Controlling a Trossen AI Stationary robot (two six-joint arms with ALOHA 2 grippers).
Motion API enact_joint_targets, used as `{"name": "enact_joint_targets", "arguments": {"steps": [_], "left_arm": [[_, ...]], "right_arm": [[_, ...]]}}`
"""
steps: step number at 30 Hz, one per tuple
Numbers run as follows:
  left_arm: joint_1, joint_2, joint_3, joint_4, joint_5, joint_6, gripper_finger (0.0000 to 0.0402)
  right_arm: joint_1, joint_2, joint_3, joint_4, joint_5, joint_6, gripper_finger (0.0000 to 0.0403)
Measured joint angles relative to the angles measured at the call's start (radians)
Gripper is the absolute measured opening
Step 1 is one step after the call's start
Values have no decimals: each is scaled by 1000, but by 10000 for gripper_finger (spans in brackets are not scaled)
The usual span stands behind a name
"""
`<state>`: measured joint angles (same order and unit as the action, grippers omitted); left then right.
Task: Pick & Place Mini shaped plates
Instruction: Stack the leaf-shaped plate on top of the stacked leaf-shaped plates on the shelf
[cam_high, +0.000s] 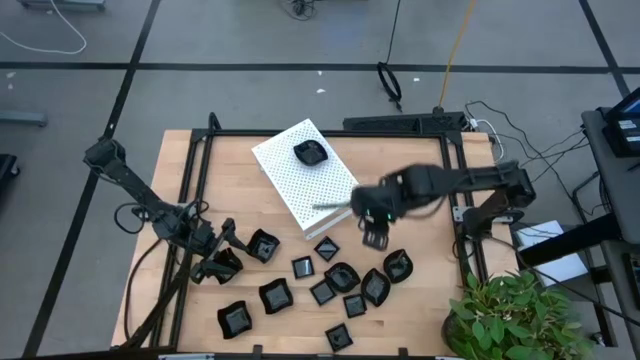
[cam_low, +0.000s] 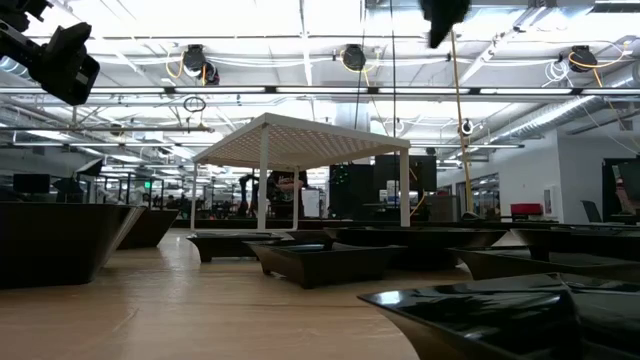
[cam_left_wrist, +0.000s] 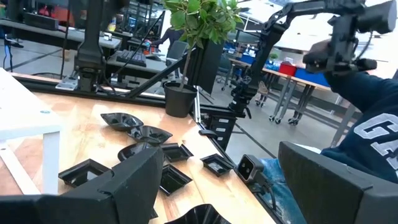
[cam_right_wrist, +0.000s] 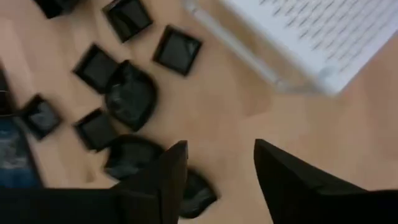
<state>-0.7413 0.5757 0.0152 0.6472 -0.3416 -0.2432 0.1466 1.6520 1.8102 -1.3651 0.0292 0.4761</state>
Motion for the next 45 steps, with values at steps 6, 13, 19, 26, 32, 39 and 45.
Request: {"name": "enact_joint_targets", "arguments": {"steps": [6,13,19,26,32,39,45], "left_arm": [[0,0,0,0,0,0,324],[0,0,0,0,0,0,324],[0,0,0,0,0,0,324],[0,0,0,0,0,0,324],[0,0,0,0,0,0,324],[0,0,0,0,0,0,324],[0,0,0,0,0,0,324]], "right_arm": [[141,2,-129,-39,-6,435,178],[234,-15,-370,-58,-4,707,174],[271,-107,-586,25,0,812,172],[302,-262,-847,272,0,930,171],[333,-344,-1024,533,-3,1001,171],[356,-347,-1098,660,-3,1031,171],[360,-344,-1123,704,-2,1031,171]]}}
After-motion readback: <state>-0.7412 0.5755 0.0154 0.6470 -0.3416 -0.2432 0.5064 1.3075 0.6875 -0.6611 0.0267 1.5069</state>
